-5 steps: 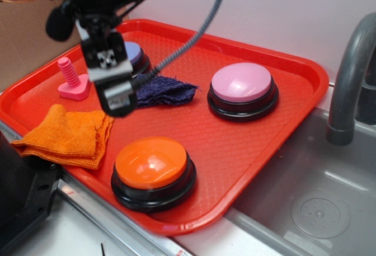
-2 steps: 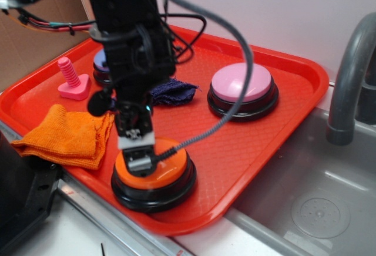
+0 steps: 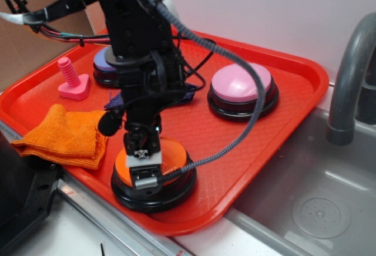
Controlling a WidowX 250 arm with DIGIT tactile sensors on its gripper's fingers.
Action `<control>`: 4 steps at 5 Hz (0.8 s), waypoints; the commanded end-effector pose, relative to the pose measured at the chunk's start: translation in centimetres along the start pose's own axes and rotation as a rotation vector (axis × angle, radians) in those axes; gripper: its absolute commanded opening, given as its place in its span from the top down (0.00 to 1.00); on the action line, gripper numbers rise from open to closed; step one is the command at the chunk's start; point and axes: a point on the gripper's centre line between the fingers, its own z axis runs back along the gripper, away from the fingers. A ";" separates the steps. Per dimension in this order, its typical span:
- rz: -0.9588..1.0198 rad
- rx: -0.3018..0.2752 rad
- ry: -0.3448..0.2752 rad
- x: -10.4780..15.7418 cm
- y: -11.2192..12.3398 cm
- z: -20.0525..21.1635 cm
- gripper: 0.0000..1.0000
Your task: Push the orange button.
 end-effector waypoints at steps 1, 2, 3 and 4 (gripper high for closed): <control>-0.023 0.008 -0.006 -0.6 -0.6 0.5 0.00; -0.024 0.016 -0.009 -0.2 -0.6 0.8 0.00; -0.038 -0.026 0.031 -0.2 -0.9 -1.4 0.00; -0.048 -0.027 0.038 -0.1 -1.2 -2.0 0.00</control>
